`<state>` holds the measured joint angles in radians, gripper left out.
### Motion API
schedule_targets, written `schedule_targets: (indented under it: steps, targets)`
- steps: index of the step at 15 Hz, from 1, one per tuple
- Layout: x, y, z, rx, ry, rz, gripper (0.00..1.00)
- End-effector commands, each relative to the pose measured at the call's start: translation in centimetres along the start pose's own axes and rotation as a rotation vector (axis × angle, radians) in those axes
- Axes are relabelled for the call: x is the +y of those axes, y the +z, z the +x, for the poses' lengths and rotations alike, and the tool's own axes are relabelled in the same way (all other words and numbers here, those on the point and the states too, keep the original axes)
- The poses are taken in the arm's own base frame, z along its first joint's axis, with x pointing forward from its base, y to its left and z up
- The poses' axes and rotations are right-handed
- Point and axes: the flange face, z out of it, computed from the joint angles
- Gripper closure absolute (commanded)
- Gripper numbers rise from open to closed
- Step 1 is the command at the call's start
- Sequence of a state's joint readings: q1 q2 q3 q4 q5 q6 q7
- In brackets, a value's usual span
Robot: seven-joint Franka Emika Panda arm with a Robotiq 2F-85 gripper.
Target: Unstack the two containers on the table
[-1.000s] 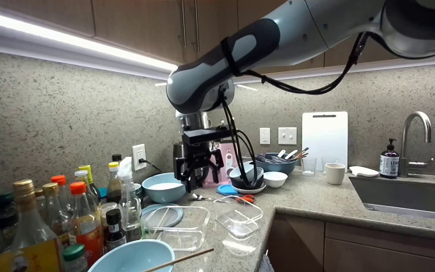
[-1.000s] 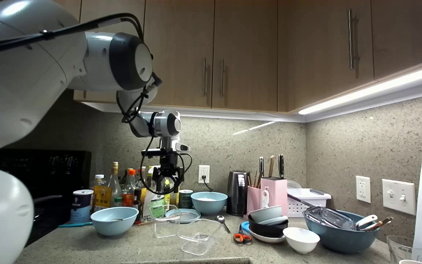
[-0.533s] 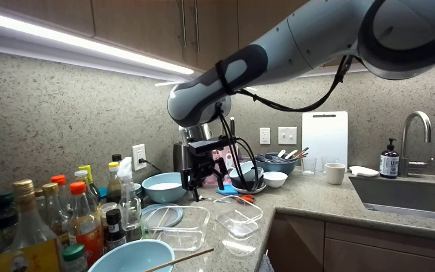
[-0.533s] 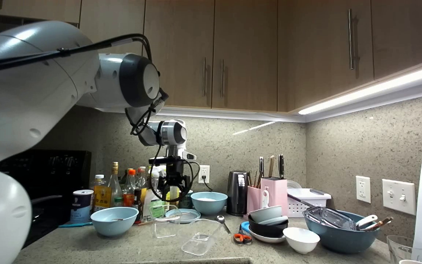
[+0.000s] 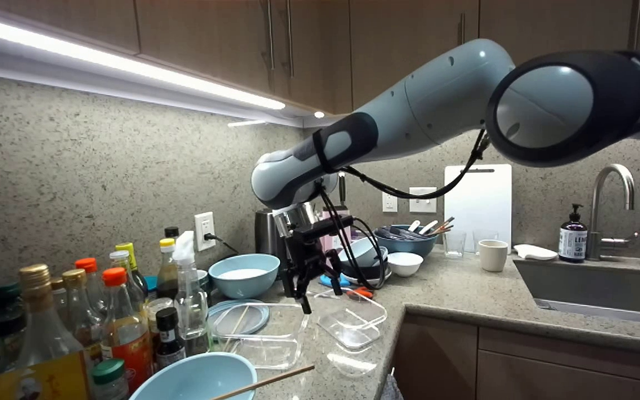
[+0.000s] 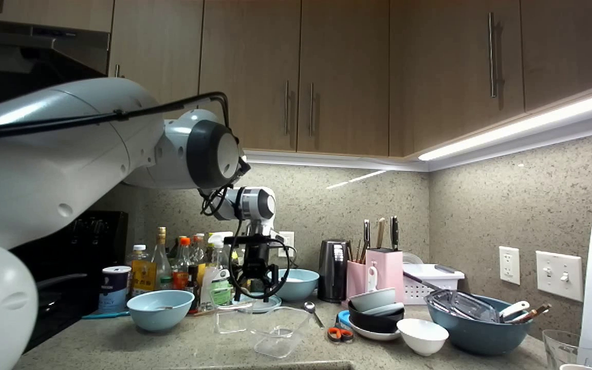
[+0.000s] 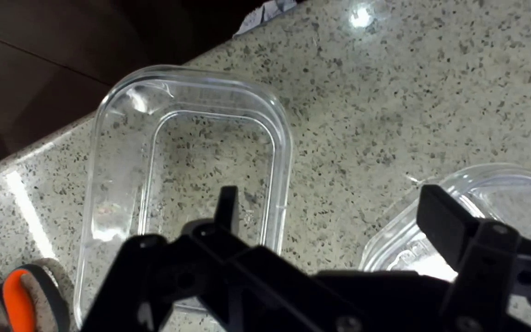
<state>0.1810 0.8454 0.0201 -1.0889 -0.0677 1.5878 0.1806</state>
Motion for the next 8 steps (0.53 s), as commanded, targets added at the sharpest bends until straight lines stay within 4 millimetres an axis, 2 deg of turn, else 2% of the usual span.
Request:
schedule_targets:
  steps: [1,8]
  targets:
    - [0.5,0.7,0.5,-0.084,0.035,-0.027,0.0]
    - [3.6,-0.3,-0.1,-0.188,0.083,0.018,0.0]
